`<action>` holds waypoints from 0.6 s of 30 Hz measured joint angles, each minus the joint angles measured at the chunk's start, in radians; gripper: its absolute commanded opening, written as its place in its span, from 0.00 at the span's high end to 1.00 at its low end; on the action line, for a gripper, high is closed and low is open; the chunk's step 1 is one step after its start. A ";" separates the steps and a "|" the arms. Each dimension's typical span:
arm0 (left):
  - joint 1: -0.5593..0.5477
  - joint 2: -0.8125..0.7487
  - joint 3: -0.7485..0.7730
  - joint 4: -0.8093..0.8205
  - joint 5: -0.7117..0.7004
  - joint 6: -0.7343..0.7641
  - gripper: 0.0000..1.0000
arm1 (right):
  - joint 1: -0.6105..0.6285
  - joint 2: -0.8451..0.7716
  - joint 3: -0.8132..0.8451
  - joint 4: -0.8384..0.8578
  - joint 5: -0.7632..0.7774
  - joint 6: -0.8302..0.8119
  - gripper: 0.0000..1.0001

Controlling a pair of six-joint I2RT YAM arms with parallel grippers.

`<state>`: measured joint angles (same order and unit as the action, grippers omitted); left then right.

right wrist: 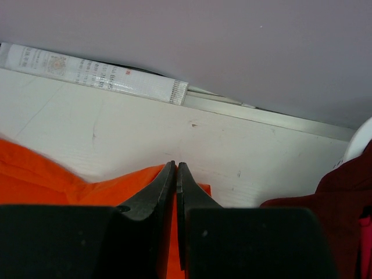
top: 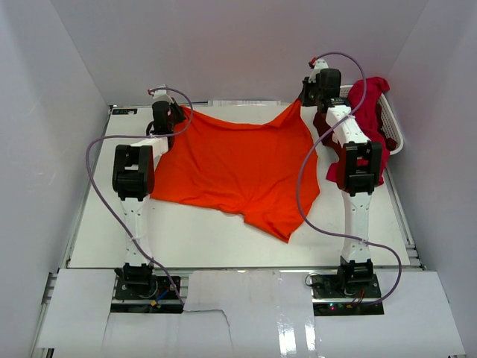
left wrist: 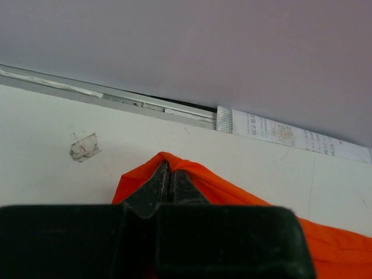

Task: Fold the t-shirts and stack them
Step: Flatten out the tshirt

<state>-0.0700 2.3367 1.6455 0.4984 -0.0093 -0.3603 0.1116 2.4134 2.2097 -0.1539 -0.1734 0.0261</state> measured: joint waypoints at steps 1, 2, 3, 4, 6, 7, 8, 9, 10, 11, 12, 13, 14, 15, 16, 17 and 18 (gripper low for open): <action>0.000 0.018 0.015 -0.002 0.011 0.000 1.00 | 0.000 0.005 -0.001 0.003 0.004 0.001 0.92; 0.001 0.035 0.030 -0.005 0.023 0.000 1.00 | 0.000 0.011 -0.002 0.006 0.006 0.002 0.92; 0.001 0.050 0.042 -0.005 0.029 0.000 1.00 | 0.000 0.014 -0.006 0.011 0.009 0.003 0.92; 0.001 0.065 0.054 -0.006 0.036 0.000 1.00 | 0.000 0.015 -0.014 0.015 0.010 0.005 0.92; 0.002 0.083 0.065 -0.014 0.043 0.001 1.00 | 0.000 0.015 -0.029 0.019 0.010 0.005 0.92; 0.002 0.085 0.066 -0.021 0.045 0.002 1.00 | 0.000 0.015 -0.032 0.020 0.010 0.005 0.92; 0.002 0.086 0.067 -0.024 0.045 0.005 1.00 | 0.001 0.016 -0.033 0.019 0.010 0.005 0.92; 0.002 0.086 0.071 -0.028 0.045 0.008 1.00 | 0.001 0.016 -0.034 0.019 0.010 0.004 0.92; 0.002 0.086 0.076 -0.028 0.045 0.012 1.00 | 0.001 0.016 -0.034 0.019 0.009 0.004 0.92; 0.002 0.086 0.082 -0.028 0.045 0.016 1.00 | 0.001 0.016 -0.034 0.019 0.008 0.004 0.92; 0.002 0.086 0.088 -0.028 0.044 0.020 1.00 | 0.001 0.016 -0.033 0.019 0.006 0.004 0.92; 0.003 0.086 0.092 -0.027 0.044 0.022 1.00 | 0.002 0.016 -0.035 0.019 0.003 0.003 0.92; 0.003 0.086 0.096 -0.027 0.044 0.023 1.00 | 0.002 0.016 -0.042 0.021 -0.001 0.003 0.92; 0.004 0.086 0.098 -0.027 0.044 0.024 1.00 | 0.002 0.014 -0.054 0.023 -0.006 0.003 0.92; 0.005 0.086 0.098 -0.027 0.044 0.024 1.00 | 0.002 0.013 -0.066 0.023 -0.010 0.003 0.92; 0.006 0.086 0.098 -0.028 0.044 0.024 1.00 | 0.003 0.009 -0.085 0.024 -0.013 0.003 0.92; 0.008 0.086 0.098 -0.029 0.044 0.024 1.00 | 0.005 0.003 -0.108 0.023 -0.013 0.003 0.92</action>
<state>-0.0620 2.4226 1.7435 0.4694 0.0349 -0.3367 0.1165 2.4168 2.1021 -0.1307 -0.1867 0.0292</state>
